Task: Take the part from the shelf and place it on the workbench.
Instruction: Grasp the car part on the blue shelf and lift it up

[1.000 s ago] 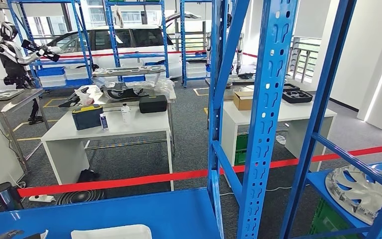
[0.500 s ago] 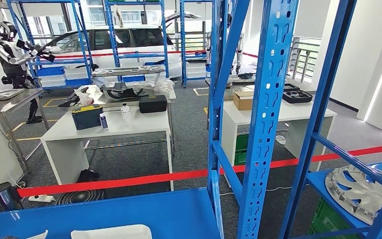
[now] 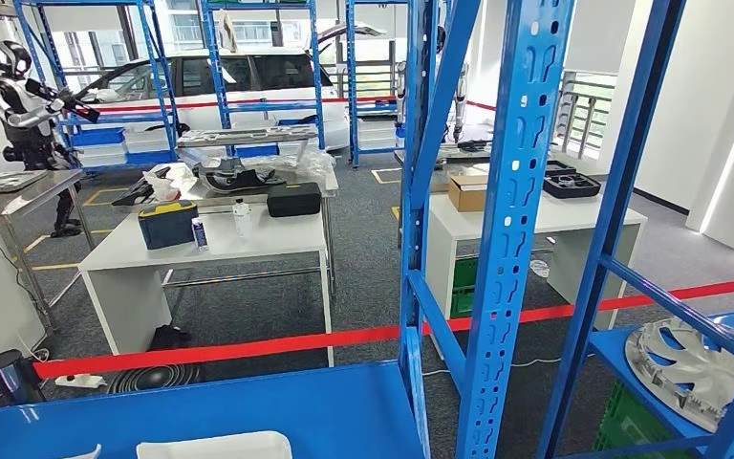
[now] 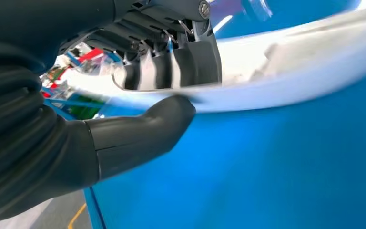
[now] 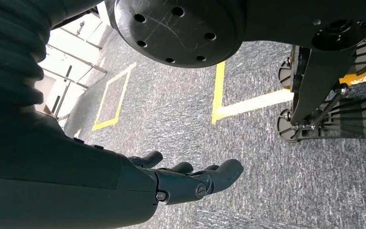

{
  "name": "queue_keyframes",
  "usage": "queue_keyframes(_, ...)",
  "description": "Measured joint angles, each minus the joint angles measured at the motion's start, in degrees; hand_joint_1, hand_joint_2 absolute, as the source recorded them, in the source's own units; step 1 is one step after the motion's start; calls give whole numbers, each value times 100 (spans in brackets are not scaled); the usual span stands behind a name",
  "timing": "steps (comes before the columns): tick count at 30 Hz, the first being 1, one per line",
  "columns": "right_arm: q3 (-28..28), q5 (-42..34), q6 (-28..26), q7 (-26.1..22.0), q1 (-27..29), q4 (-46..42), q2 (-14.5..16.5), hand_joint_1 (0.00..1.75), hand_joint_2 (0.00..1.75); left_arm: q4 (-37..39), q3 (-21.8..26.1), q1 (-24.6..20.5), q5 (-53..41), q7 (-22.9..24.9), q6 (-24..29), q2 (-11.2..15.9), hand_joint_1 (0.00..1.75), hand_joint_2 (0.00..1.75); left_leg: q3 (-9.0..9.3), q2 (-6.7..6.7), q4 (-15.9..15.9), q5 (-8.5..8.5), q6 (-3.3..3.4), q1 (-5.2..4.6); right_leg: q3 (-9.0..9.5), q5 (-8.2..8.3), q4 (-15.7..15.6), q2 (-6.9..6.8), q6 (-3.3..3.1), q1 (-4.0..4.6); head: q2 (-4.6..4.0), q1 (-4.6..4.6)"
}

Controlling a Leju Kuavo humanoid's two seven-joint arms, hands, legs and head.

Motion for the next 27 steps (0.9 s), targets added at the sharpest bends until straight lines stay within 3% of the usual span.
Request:
queue_keyframes(18, 0, -22, 0, -8, 1, 0, -2, 0, 175, -3, -33, 64, 11, 49, 178, -39, 175, 175, 28, 2, -1, -5, -1, 0, 25, -2, -1, 6, 3, -1, 0, 0)
queue_keyframes(27, -17, -29, 0, -10, 0, 0, -2, 0, 175, -55, -76, 215, -15, -90, 793, -66, 175, 175, 32, 2, -1, -6, 0, 0, 30, -3, -1, 4, 3, -1, 0, 0)
